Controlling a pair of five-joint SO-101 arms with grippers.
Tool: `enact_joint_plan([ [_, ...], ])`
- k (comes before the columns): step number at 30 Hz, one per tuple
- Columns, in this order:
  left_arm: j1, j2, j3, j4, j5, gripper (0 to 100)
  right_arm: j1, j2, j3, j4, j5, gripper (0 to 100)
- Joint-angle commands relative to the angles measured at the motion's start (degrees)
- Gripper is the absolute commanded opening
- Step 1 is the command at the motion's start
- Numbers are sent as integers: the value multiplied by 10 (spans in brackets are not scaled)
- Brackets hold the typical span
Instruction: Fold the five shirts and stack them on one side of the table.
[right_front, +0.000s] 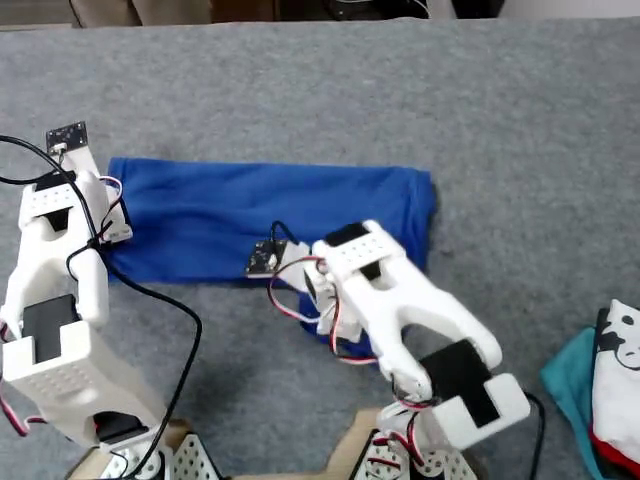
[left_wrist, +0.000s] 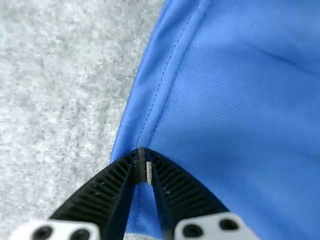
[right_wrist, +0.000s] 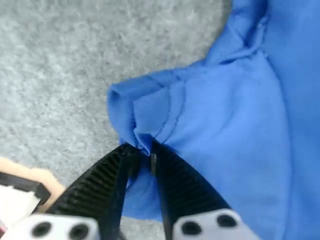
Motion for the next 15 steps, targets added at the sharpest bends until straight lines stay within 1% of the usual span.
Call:
enact_joint_plan([
  [1,-4,-18,-4,-8,0,21,61,3,-73,40,-6,5],
  [3,-4,-12,-5,-8,0,21,94,7,-124,63,-4,5],
  [6,-4,-9,-4,-18,0,21,117,7,-196,91,-3,5],
  [11,-4,-7,-4,-18,0,21,120,9,-271,103,27,5],
  [15,-4,-7,-4,-18,0,21,121,43,-327,108,43,5],
])
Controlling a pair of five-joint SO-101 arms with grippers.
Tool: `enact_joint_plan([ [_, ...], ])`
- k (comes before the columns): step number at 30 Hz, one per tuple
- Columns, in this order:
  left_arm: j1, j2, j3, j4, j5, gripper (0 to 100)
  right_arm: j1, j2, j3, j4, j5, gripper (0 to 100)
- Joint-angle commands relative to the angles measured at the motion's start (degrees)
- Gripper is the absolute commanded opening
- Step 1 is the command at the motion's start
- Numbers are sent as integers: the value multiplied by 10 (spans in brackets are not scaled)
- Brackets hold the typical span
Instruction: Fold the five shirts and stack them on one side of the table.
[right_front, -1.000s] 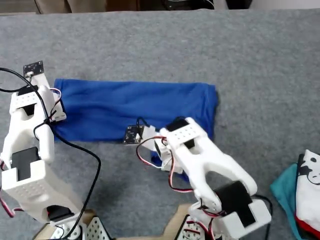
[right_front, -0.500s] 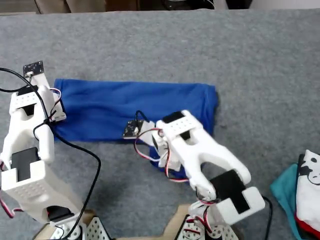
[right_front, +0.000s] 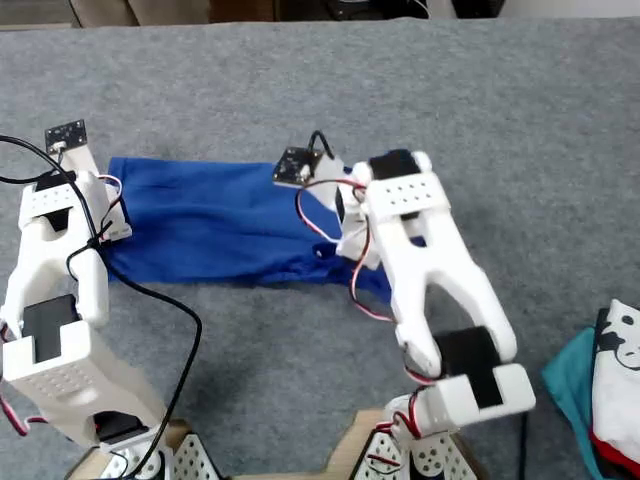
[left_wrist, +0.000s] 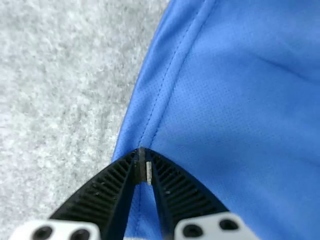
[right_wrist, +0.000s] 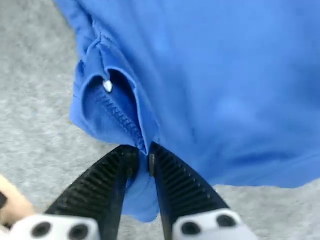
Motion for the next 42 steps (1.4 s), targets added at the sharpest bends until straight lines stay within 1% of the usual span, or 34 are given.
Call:
enact_joint_plan([
  [1,-4,-7,-5,-6,0,21,9,24,-73,15,26,5],
  [3,-4,-7,-5,-7,0,21,6,47,-112,28,60,5],
  [11,-4,-7,-5,-7,0,21,3,160,-248,73,135,5],
  [16,-4,-7,-5,-8,0,21,3,204,-302,81,181,5],
  [22,2,-7,-5,-8,0,21,-5,232,-332,81,207,5],
  [30,2,-7,-1,-17,0,21,-12,246,-333,76,215,10],
  [32,2,-7,0,-19,0,21,-12,246,-333,76,213,46],
  [33,2,-7,0,-19,0,21,-12,244,-333,76,212,89],
  [36,2,-7,0,-19,0,21,-11,233,-334,82,211,271],
  [38,2,-7,0,-20,0,21,-11,221,-333,94,211,352],
  [40,2,-7,0,-21,0,21,-13,207,-333,108,211,358],
  [42,2,-7,0,-21,0,21,-13,192,-330,121,202,339],
])
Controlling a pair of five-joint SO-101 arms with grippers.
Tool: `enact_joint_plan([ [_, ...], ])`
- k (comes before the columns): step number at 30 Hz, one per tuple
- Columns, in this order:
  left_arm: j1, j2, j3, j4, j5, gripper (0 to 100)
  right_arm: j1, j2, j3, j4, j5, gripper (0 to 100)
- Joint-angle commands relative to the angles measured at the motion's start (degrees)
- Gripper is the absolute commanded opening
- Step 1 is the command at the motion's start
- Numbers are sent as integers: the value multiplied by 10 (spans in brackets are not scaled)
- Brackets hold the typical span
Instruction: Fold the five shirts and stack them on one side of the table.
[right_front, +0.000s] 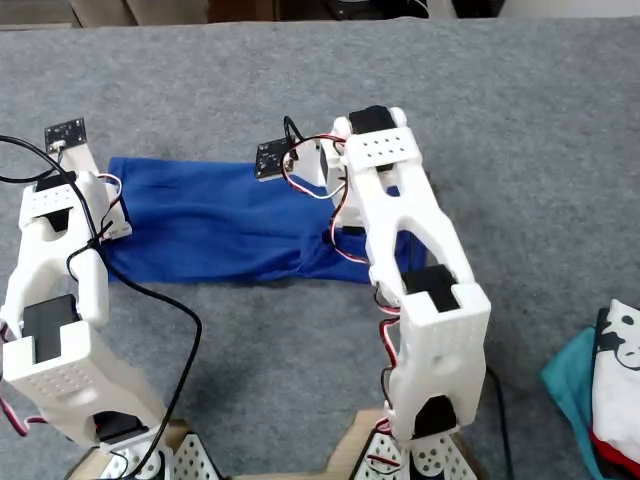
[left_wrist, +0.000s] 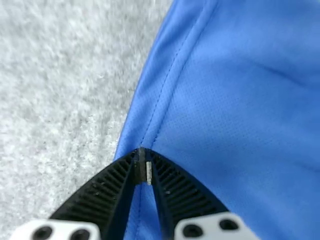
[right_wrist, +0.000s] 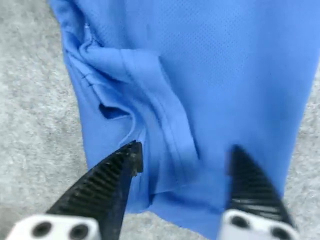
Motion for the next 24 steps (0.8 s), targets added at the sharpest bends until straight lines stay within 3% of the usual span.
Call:
enact_joint_plan([
  [1,2,-7,-2,-7,0,21,-8,-60,-24,29,-9,324],
  [5,3,-7,-2,-8,0,21,-8,-81,-23,89,-20,221],
  [10,3,-7,-2,-8,0,21,-11,-98,-13,130,-56,0],
  [15,3,-7,-2,-8,0,21,-26,-100,87,107,-64,5],
  [24,3,-7,-2,-9,0,21,-25,-96,184,-49,-93,5],
])
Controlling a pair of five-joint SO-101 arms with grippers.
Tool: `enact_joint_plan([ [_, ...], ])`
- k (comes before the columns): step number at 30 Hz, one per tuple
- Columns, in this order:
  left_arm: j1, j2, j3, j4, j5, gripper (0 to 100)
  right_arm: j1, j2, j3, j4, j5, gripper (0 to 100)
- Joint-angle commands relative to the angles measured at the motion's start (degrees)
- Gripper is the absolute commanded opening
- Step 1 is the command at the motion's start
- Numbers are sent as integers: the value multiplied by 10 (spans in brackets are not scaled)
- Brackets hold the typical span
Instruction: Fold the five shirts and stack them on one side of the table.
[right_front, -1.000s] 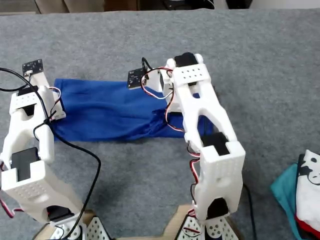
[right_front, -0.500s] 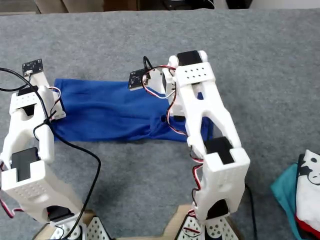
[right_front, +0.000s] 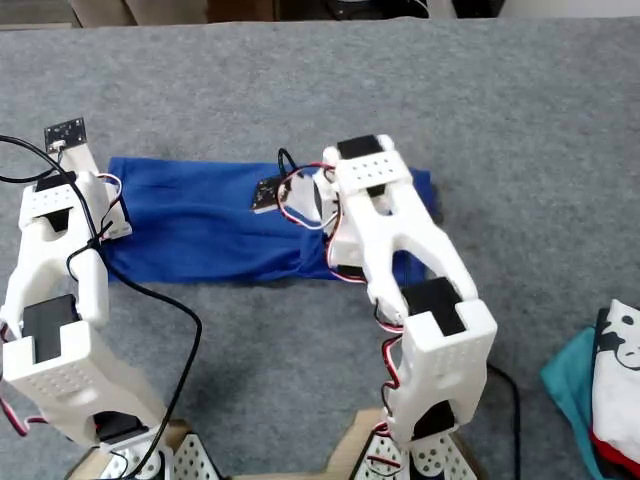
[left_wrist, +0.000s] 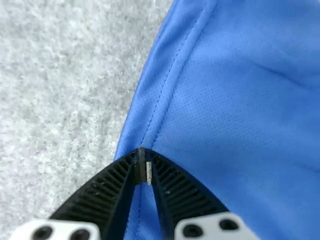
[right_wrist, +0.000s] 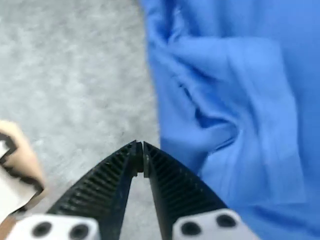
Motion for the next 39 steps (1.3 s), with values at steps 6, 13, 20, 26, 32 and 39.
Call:
enact_joint_plan([
  [6,3,-7,-2,-9,0,21,8,-34,-24,-73,-6,5],
  [13,3,-7,-2,-9,0,22,9,-30,-58,-130,8,6],
  [20,3,-7,-2,-9,0,22,9,42,-119,-172,22,6],
  [26,3,-7,-2,-9,0,22,8,49,-190,-105,20,6],
  [32,3,-7,-2,-9,0,22,14,47,-279,30,9,5],
  [39,4,-7,-2,-7,-12,22,-5,50,-204,36,-59,5],
])
